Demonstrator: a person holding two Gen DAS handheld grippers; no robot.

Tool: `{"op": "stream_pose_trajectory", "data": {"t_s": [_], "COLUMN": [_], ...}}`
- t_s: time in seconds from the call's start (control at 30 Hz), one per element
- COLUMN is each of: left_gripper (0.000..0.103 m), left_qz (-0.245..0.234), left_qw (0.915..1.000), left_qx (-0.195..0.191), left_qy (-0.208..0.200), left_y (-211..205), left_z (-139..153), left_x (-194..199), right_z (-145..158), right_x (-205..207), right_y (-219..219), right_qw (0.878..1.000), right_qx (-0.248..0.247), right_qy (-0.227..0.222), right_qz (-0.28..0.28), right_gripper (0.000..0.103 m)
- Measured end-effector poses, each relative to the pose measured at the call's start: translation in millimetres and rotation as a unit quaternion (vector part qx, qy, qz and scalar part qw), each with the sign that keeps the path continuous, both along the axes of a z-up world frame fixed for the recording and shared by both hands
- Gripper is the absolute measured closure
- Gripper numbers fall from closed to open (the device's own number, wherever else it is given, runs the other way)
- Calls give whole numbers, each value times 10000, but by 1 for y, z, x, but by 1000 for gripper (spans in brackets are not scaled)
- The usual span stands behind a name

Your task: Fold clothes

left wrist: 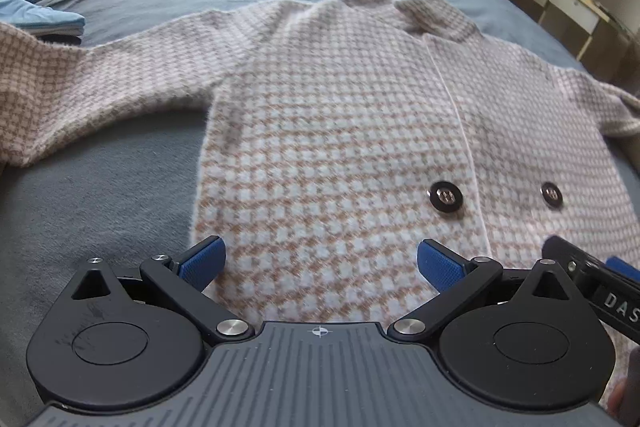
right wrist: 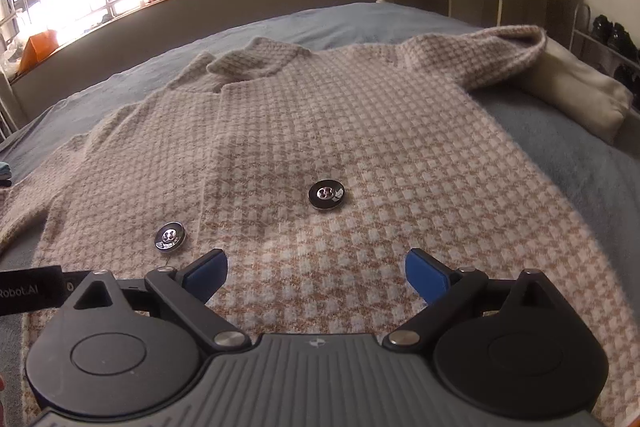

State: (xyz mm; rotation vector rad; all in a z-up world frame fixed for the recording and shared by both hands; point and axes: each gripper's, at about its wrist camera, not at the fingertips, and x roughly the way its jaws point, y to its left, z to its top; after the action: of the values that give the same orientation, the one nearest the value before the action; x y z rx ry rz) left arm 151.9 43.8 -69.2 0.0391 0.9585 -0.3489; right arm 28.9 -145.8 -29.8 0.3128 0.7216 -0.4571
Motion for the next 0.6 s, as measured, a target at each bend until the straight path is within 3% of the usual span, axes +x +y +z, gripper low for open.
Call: {"op": "stream_pose_trajectory", "data": {"t_s": [0.6], "left_gripper": [0], "left_qz": [-41], "left_qw": [9990], "left_qx": [444], "left_qy": [47], "left_y": [-13], "left_z": [-15], "left_x": [-5], "right_z": [-7], "right_x": [-1], "right_y": [-12], "right_qw": [9996], "right_qx": [142], "right_qy": [89], "right_qz": [-213], "right_gripper": [5]}}
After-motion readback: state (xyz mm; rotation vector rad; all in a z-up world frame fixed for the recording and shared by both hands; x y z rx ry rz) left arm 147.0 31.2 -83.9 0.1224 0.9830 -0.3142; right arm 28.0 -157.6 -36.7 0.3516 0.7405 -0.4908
